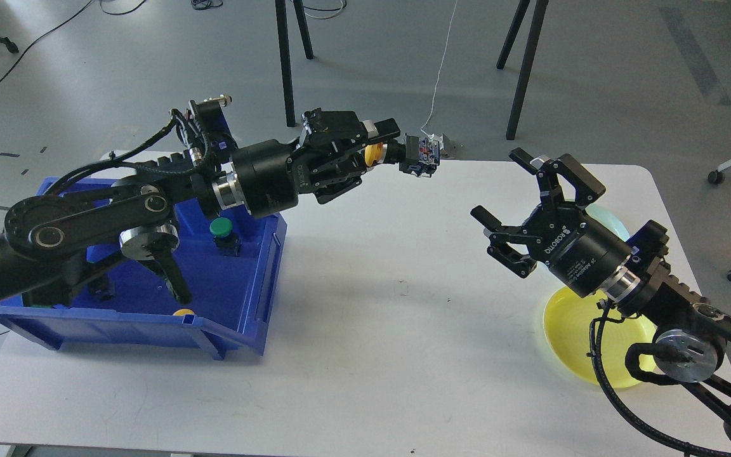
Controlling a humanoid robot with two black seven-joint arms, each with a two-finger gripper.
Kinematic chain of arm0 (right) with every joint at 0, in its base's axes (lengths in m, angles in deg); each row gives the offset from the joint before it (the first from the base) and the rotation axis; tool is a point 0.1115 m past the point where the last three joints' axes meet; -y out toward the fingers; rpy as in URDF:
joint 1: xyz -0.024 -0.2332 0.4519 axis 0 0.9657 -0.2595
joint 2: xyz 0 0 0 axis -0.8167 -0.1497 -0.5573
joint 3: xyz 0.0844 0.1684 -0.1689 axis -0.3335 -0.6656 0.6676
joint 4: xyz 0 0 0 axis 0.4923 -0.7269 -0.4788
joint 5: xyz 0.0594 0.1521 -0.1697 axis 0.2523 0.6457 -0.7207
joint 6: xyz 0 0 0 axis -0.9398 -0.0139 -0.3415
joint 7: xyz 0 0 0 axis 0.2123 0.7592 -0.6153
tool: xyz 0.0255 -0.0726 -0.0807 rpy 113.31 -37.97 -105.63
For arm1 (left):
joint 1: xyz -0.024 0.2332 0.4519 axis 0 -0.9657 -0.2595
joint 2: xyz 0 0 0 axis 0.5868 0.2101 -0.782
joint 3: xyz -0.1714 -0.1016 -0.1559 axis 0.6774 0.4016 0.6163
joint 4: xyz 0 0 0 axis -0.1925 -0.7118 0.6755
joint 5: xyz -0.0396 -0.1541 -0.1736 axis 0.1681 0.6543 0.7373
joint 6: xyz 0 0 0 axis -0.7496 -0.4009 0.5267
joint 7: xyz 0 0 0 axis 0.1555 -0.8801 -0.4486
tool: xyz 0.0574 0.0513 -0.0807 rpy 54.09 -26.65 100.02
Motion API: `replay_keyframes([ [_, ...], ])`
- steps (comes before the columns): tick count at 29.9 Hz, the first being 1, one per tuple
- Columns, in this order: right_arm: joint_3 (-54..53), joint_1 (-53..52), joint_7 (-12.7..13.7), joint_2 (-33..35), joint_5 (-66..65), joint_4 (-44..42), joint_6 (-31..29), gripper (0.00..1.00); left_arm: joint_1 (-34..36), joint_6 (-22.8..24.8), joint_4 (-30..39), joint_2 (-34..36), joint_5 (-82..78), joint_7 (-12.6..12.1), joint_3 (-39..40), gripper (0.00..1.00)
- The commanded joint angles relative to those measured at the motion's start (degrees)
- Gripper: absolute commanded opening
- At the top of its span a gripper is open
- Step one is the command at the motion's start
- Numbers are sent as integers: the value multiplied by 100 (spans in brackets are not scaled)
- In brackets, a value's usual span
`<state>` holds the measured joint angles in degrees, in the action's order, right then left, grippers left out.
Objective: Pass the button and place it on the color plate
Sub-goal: 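Lift the yellow button and extend it toward the right gripper, then close the right gripper on the yellow button held by the left gripper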
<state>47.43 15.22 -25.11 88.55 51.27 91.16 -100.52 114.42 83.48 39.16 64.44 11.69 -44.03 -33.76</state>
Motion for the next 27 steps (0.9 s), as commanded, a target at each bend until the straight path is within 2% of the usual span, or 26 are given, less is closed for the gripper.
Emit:
replay_keyframes([
  [1, 62, -89, -1, -89, -66, -6, 1, 99, -15, 1, 9, 6, 0, 0, 6, 11],
  [4, 159, -335, -28, -133, -66, -32, 1, 98, -15, 1, 9, 6, -9, 0, -2, 11],
  [9, 677, -880, -256, -142, -66, -76, 10, 98, -15, 71, 9, 6, -17, 0, 6, 11],
  [19, 1293, -1715, -274, -221, -66, -357, 10, 98, -15, 124, 9, 6, -53, 0, 6, 12],
  [27, 1460, -1812, -318, -370, -66, -463, 1, 97, -15, 133, 9, 6, -53, 0, 7, 12],
])
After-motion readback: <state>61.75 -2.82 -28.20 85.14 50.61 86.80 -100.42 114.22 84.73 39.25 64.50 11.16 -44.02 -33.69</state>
